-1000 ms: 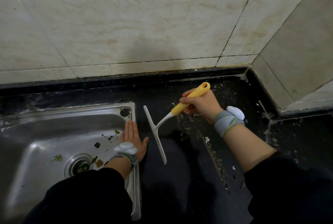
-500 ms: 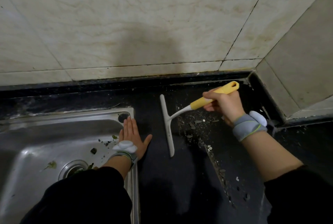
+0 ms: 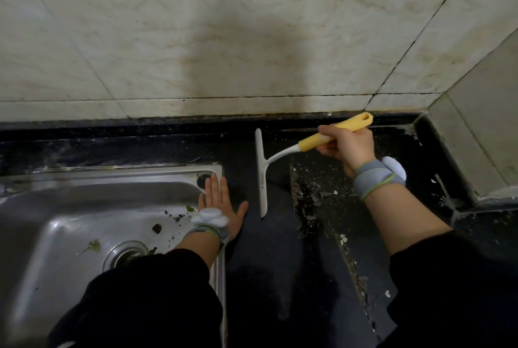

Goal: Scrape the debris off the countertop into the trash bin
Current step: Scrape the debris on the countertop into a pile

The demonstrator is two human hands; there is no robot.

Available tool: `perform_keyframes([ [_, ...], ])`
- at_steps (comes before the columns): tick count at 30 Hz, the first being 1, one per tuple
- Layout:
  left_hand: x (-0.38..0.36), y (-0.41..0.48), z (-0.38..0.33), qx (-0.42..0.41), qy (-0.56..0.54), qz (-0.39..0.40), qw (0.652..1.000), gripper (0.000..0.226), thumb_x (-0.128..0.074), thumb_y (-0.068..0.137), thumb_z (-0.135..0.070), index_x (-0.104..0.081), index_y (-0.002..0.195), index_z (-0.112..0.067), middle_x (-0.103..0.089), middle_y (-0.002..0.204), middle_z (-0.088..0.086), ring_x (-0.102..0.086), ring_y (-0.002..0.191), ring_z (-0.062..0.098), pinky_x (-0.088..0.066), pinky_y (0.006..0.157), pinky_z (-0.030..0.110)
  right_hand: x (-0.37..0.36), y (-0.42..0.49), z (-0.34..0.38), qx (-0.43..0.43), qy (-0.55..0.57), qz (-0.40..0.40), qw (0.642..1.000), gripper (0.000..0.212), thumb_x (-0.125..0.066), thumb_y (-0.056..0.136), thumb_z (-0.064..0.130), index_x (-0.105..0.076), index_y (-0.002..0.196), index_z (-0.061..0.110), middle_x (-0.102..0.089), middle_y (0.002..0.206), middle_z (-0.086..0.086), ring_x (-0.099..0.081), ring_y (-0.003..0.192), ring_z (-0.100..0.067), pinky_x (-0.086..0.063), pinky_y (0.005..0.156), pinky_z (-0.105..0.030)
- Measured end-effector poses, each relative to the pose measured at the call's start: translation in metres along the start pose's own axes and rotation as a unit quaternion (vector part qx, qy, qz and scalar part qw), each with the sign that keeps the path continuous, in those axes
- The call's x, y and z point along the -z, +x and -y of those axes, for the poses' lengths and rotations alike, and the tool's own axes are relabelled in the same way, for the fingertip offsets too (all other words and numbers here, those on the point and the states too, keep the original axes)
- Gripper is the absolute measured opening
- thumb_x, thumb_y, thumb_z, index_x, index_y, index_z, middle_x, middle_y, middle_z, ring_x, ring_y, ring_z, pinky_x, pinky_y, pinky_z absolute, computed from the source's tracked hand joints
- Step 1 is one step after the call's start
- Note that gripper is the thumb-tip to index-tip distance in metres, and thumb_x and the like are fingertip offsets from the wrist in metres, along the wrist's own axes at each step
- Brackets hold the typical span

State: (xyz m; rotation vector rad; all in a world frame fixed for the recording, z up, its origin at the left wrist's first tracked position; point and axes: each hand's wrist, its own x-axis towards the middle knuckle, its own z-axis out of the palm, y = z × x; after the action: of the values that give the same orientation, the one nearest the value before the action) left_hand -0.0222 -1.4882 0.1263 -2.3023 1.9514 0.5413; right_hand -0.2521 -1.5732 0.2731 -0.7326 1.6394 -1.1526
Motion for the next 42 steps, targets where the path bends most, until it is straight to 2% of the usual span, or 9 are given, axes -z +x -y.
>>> perform_keyframes([
  [5,0.0,0.0,0.0,0.004,0.016,0.004,1.0,0.087,-0.007,0.085,-0.065,0.013,0.152,-0.012,0.021,0.158,0.01,0.015,0.147,0.024,-0.001,0.12,0.039,0.034,0.002,-0.006,-0.003,0.024,-0.086,0.996,0.013,-0.074,0.077,0.007,-0.063,0.076,0.001,-0.065,0.071,-0.017,-0.063,0.049,-0.022,-0.057,0.051,-0.027],
  [8,0.0,0.0,-0.001,0.005,0.02,0.009,1.0,0.082,-0.018,0.095,-0.062,0.013,0.152,-0.012,0.022,0.158,0.01,0.016,0.147,0.024,-0.001,0.121,0.039,0.048,-0.002,-0.008,0.02,0.029,-0.134,0.99,0.012,-0.074,0.075,0.008,-0.063,0.073,0.003,-0.065,0.071,-0.017,-0.062,0.045,-0.02,-0.052,0.047,-0.025],
  [11,-0.001,0.002,-0.002,0.009,0.023,0.016,1.0,0.083,-0.022,0.095,-0.062,0.014,0.152,-0.013,0.023,0.158,0.009,0.017,0.147,0.024,0.0,0.121,0.039,0.041,-0.009,-0.009,0.039,0.044,-0.131,0.99,0.012,-0.071,0.076,0.006,-0.061,0.069,0.005,-0.064,0.067,-0.015,-0.06,0.044,-0.019,-0.049,0.044,-0.023],
  [18,0.001,0.002,-0.003,0.013,0.009,0.022,1.0,0.083,-0.026,0.095,-0.06,0.013,0.152,-0.014,0.023,0.158,0.009,0.017,0.147,0.023,0.001,0.12,0.039,0.001,-0.025,-0.021,0.037,0.053,-0.05,0.997,0.013,-0.072,0.08,0.006,-0.062,0.071,0.008,-0.064,0.065,-0.012,-0.059,0.045,-0.022,-0.05,0.045,-0.025],
  [23,0.0,0.003,-0.002,0.014,0.021,0.023,0.999,0.083,-0.024,0.095,-0.062,0.014,0.152,-0.015,0.023,0.158,0.009,0.016,0.147,0.024,-0.001,0.12,0.04,0.033,-0.022,-0.02,0.029,0.06,-0.123,0.99,0.01,-0.073,0.078,0.008,-0.065,0.072,0.008,-0.067,0.069,-0.013,-0.063,0.049,-0.022,-0.054,0.05,-0.026],
  [29,-0.003,0.005,-0.001,0.014,0.026,0.015,0.999,0.083,-0.024,0.094,-0.063,0.013,0.152,-0.015,0.021,0.158,0.01,0.014,0.147,0.025,-0.003,0.12,0.04,0.077,-0.027,-0.017,0.028,0.08,-0.228,0.97,0.013,-0.073,0.075,0.01,-0.063,0.068,0.006,-0.065,0.067,-0.015,-0.059,0.042,-0.02,-0.052,0.048,-0.027],
  [33,-0.003,0.005,-0.001,0.014,0.032,0.015,0.999,0.083,-0.023,0.094,-0.063,0.012,0.152,-0.016,0.021,0.158,0.01,0.014,0.148,0.025,-0.004,0.119,0.041,0.065,-0.03,-0.012,0.041,0.103,-0.224,0.968,0.011,-0.072,0.075,0.008,-0.063,0.07,0.006,-0.064,0.064,-0.013,-0.058,0.043,-0.02,-0.05,0.047,-0.025],
  [38,-0.001,0.006,-0.001,0.009,0.031,0.027,0.999,0.083,-0.023,0.094,-0.063,0.013,0.152,-0.016,0.022,0.158,0.01,0.015,0.147,0.025,-0.003,0.12,0.041,0.033,-0.033,-0.02,0.008,0.154,-0.203,0.967,0.01,-0.071,0.077,0.005,-0.063,0.072,0.007,-0.062,0.063,-0.009,-0.057,0.042,-0.018,-0.052,0.049,-0.026],
  [42,-0.001,0.005,0.0,0.008,0.02,0.025,0.999,0.082,-0.025,0.094,-0.063,0.011,0.153,-0.017,0.021,0.158,0.01,0.015,0.147,0.025,-0.002,0.12,0.041,0.043,-0.038,-0.022,-0.036,0.191,-0.246,0.95,0.013,-0.073,0.078,0.007,-0.061,0.074,0.009,-0.063,0.069,-0.007,-0.058,0.045,-0.017,-0.056,0.055,-0.028],
])
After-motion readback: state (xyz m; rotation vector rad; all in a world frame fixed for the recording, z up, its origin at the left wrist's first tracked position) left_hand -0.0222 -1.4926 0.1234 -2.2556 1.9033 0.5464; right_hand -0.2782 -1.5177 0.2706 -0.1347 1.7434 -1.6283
